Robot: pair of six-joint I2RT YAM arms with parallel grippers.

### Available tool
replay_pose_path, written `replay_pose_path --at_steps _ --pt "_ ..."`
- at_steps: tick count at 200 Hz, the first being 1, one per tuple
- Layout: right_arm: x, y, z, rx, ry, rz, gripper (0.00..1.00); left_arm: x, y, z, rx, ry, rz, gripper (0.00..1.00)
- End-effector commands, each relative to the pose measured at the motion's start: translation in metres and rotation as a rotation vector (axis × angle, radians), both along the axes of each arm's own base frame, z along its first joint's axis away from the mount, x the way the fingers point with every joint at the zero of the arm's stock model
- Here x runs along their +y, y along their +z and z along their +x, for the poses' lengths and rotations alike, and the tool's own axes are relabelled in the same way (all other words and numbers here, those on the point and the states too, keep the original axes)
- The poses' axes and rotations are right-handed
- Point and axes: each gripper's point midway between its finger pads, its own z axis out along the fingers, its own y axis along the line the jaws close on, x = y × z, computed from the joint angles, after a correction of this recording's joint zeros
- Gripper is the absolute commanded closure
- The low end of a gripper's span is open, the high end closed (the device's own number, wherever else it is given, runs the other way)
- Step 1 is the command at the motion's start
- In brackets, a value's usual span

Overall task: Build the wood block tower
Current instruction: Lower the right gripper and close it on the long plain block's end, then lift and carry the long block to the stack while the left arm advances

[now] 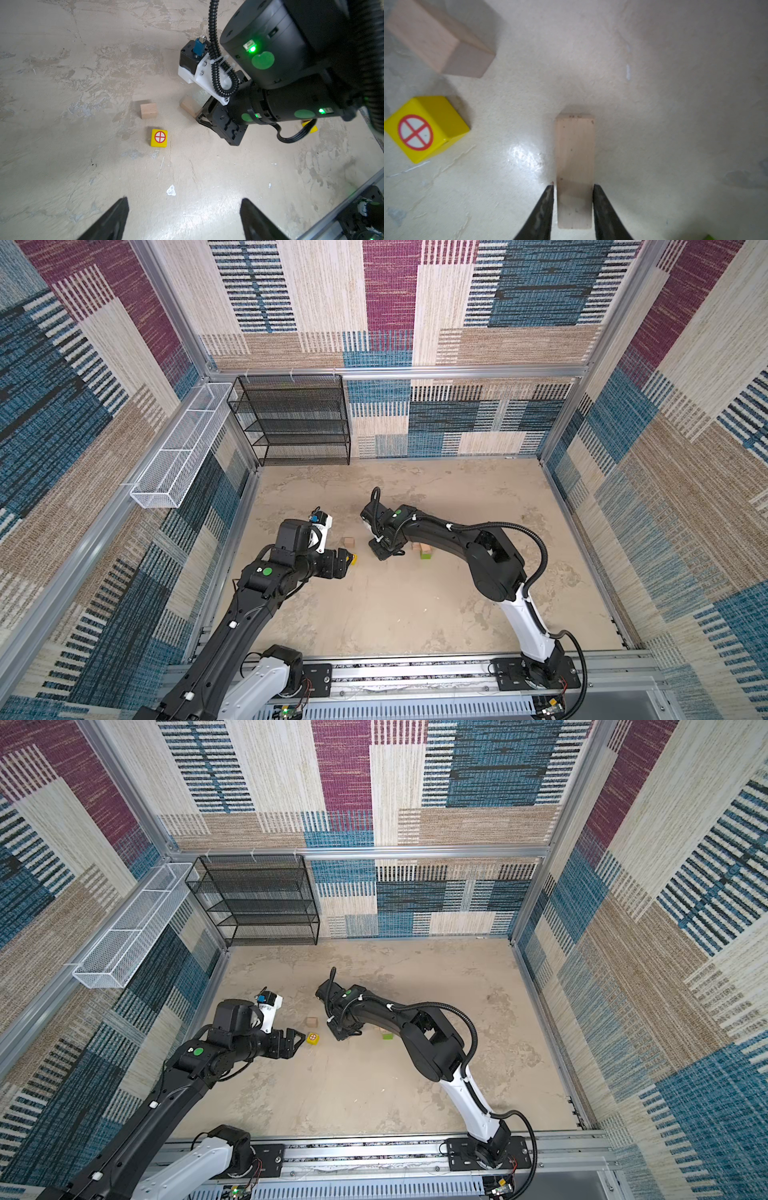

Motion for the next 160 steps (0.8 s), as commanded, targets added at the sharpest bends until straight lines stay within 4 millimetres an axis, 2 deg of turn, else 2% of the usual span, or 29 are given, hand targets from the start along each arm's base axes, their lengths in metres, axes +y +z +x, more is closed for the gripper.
replay_pose_path --at_steps 1,66,88,117,132,154,160 --pt "-0.0024 0.0022 0.0014 -0.011 -0.021 -0.005 0.63 -0.0007 0.0002 -0.0025 0.007 -0.007 -0.003 0.11" --pt "0.0007 0.0011 -0.0001 0.000 -0.016 0.006 0.74 -0.0010 0.0007 -0.0035 0.006 -0.009 -0.003 0.11" --pt "0.0006 0.0015 -0.0004 0.001 -0.015 0.005 0.81 -0.0007 0.0003 -0.0034 0.007 -0.007 -0.001 0.11" --pt "-0.0013 0.0022 0.0006 -0.004 -0.019 -0.005 0.84 -0.0012 0.0002 -0.0034 0.006 -0.010 0.000 0.11" --pt "-0.0013 0.0021 0.0007 -0.004 -0.019 -0.006 0.90 -0.0014 -0.0004 -0.0031 0.010 -0.011 0.000 0.11" --pt "-0.0014 0.0035 0.0021 -0.009 -0.024 -0.007 0.92 -0.0015 -0.0008 -0.0034 0.011 -0.011 0.000 0.11" --pt "-0.0014 0.0036 0.0025 -0.010 -0.025 -0.007 0.96 -0.0016 -0.0010 -0.0032 0.012 -0.011 0.000 0.11"
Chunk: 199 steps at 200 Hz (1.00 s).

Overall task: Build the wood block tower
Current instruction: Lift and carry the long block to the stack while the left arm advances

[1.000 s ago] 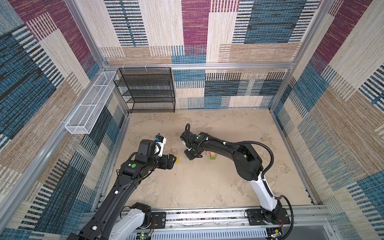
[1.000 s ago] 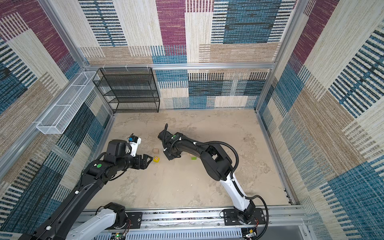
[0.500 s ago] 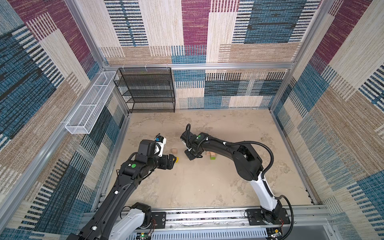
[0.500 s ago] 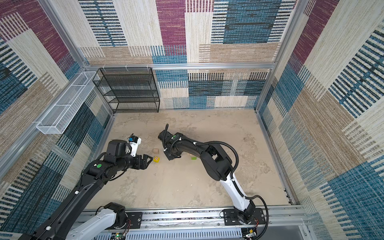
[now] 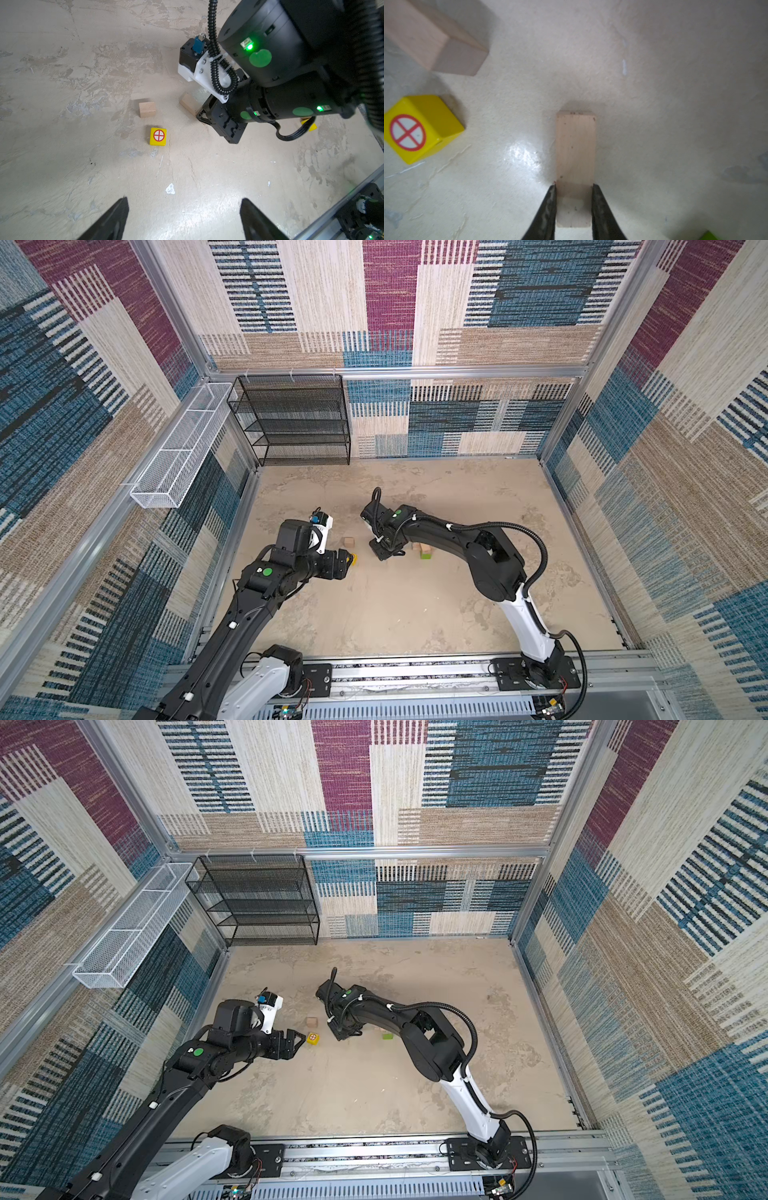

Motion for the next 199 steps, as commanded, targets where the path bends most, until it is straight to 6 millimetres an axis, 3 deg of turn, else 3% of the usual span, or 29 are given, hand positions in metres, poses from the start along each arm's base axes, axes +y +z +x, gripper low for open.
replay_pose_path --at_steps 1,6,79,151,199 --pt "0.001 0.004 0.003 -0.014 -0.012 0.003 0.96 -0.001 0.000 -0.001 0.006 -0.007 -0.001 0.11" --pt "0.001 0.004 0.004 -0.015 -0.014 0.002 1.00 -0.001 0.001 -0.001 0.003 -0.007 -0.001 0.11" --pt "0.013 0.041 0.015 -0.069 -0.050 0.073 1.00 0.001 0.001 -0.001 -0.003 -0.001 0.005 0.11" --pt "0.015 0.111 0.020 -0.159 -0.088 0.184 1.00 0.004 0.006 0.001 -0.024 0.020 0.011 0.13" --pt "0.003 0.159 0.014 -0.216 -0.141 0.262 1.00 -0.005 0.010 0.002 -0.003 0.008 -0.030 0.13"
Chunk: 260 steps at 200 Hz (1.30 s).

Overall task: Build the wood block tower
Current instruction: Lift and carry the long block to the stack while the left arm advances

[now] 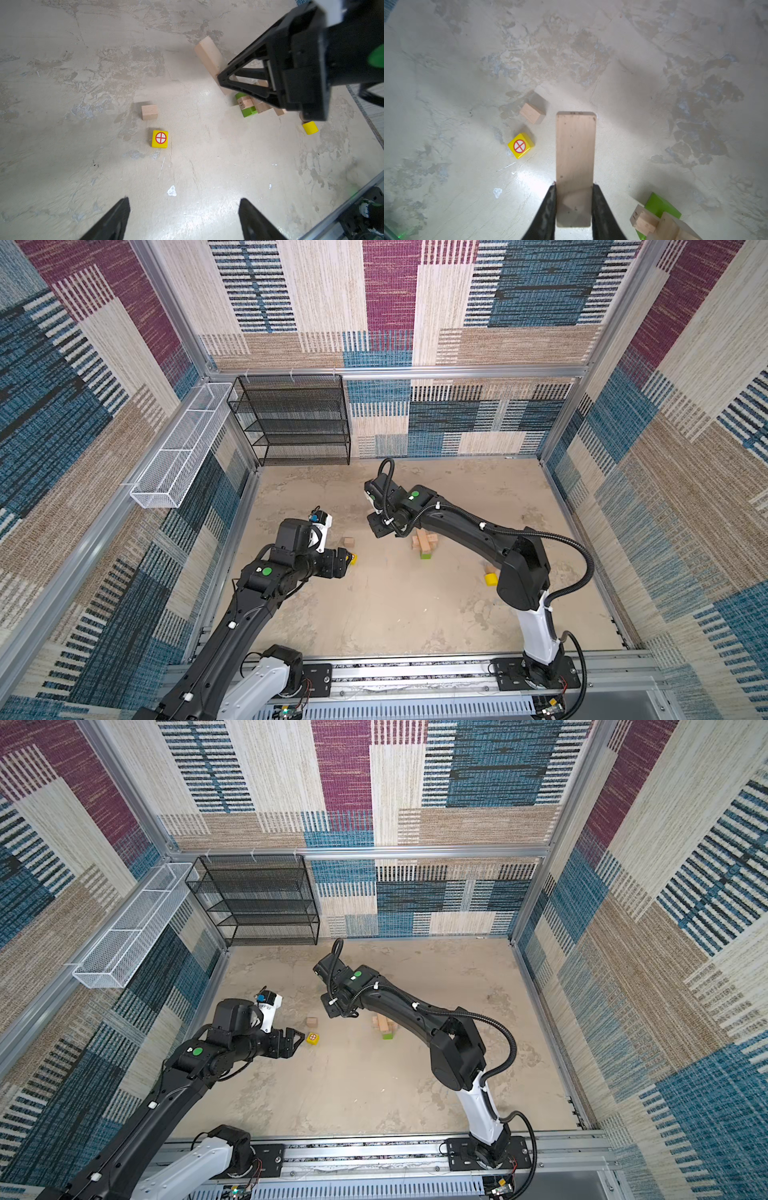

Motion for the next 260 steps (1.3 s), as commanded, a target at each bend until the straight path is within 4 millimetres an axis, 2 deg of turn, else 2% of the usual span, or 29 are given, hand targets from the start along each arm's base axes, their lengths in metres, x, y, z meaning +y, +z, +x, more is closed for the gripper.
replay_pose_path --at_steps 1,39,84,86,89,105,136,167,196,226,260 --pt "-0.007 0.026 0.001 -0.048 -0.053 0.045 1.00 -0.006 0.007 0.000 0.002 -0.004 -0.031 0.13" --pt "-0.035 0.056 -0.003 -0.107 -0.114 0.081 1.00 -0.021 0.021 0.001 -0.022 -0.022 -0.035 0.14" --pt "-0.081 0.072 -0.021 -0.125 -0.190 0.111 1.00 -0.058 0.035 -0.001 -0.021 -0.084 -0.034 0.16" --pt "-0.083 0.078 -0.021 -0.135 -0.195 0.125 1.00 -0.060 0.035 -0.001 -0.020 -0.088 -0.035 0.16" --pt "-0.088 0.071 -0.024 -0.127 -0.199 0.115 1.00 -0.063 0.035 -0.001 -0.017 -0.091 -0.033 0.16" --pt "-0.106 0.075 -0.034 -0.133 -0.222 0.152 1.00 -0.077 0.037 -0.002 -0.010 -0.110 -0.027 0.17" --pt "-0.139 0.069 -0.055 -0.107 -0.241 0.181 1.00 -0.106 0.038 -0.005 -0.010 -0.138 -0.003 0.18" --pt "-0.164 0.065 -0.071 -0.103 -0.248 0.189 1.00 -0.139 0.039 -0.010 -0.012 -0.169 -0.019 0.18" --pt "-0.177 0.059 -0.077 -0.098 -0.238 0.181 1.00 -0.160 0.036 -0.010 -0.005 -0.178 -0.021 0.22" --pt "-0.185 0.046 -0.074 -0.080 -0.241 0.167 1.00 -0.176 0.030 -0.007 0.011 -0.193 -0.033 0.24" --pt "-0.187 0.036 -0.067 -0.063 -0.249 0.186 1.00 -0.184 0.022 -0.004 0.024 -0.209 -0.014 0.28"
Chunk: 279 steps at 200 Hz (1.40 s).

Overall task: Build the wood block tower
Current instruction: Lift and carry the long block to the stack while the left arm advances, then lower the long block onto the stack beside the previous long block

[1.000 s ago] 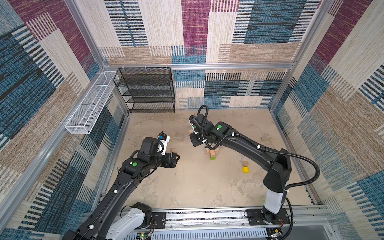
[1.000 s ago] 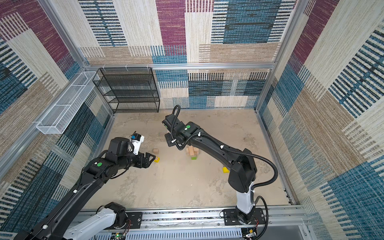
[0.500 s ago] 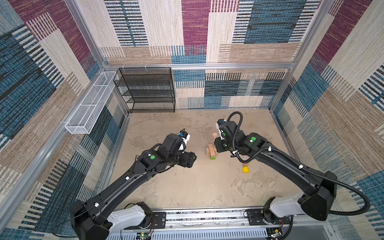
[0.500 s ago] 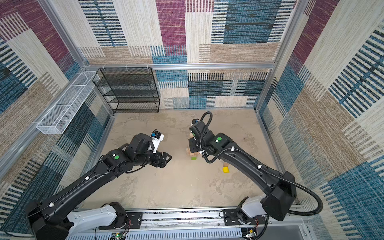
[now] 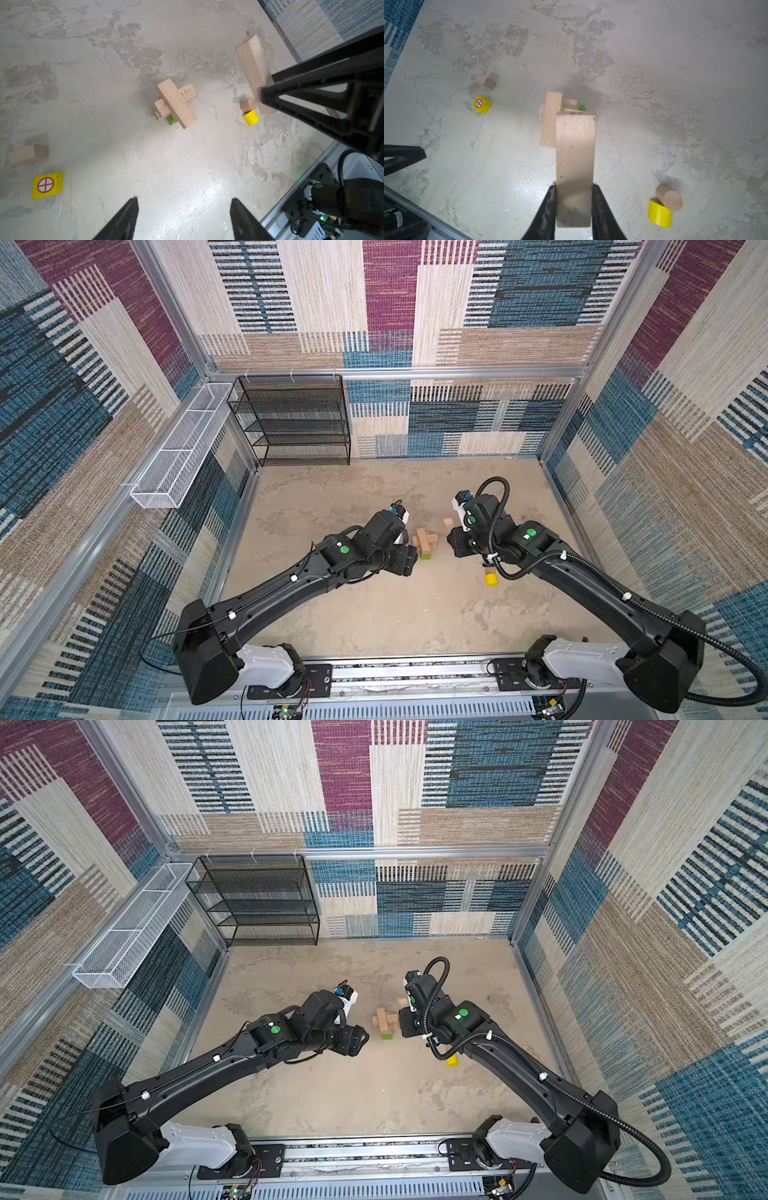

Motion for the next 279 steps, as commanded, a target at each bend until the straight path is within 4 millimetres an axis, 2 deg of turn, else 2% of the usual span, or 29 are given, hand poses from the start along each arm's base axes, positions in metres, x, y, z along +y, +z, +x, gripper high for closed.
replay_pose_path --at_steps 1,39,73,115,173,214,279 --pt "0.007 0.003 0.010 -0.029 0.017 0.046 1.00 -0.009 0.004 0.005 -0.007 0.000 -0.023 0.28" --pt "0.014 -0.007 0.020 -0.005 0.027 0.070 1.00 -0.014 -0.001 0.011 -0.033 -0.035 0.014 0.29" --pt "0.021 -0.014 0.033 0.024 0.037 0.054 1.00 -0.009 -0.005 0.023 -0.069 -0.017 0.076 0.30" --pt "0.029 -0.021 0.043 0.048 0.043 0.053 1.00 -0.012 -0.003 0.032 -0.095 -0.008 0.067 0.31" --pt "0.033 -0.043 0.046 0.114 0.048 0.030 1.00 -0.002 -0.009 0.031 -0.091 0.002 0.085 0.31" --pt "0.033 -0.051 0.046 0.138 0.045 0.019 0.98 0.004 -0.013 0.031 -0.094 0.011 0.087 0.31" --pt "0.031 -0.060 0.043 0.159 0.041 0.010 0.93 0.003 -0.015 0.032 -0.086 0.007 0.083 0.31"
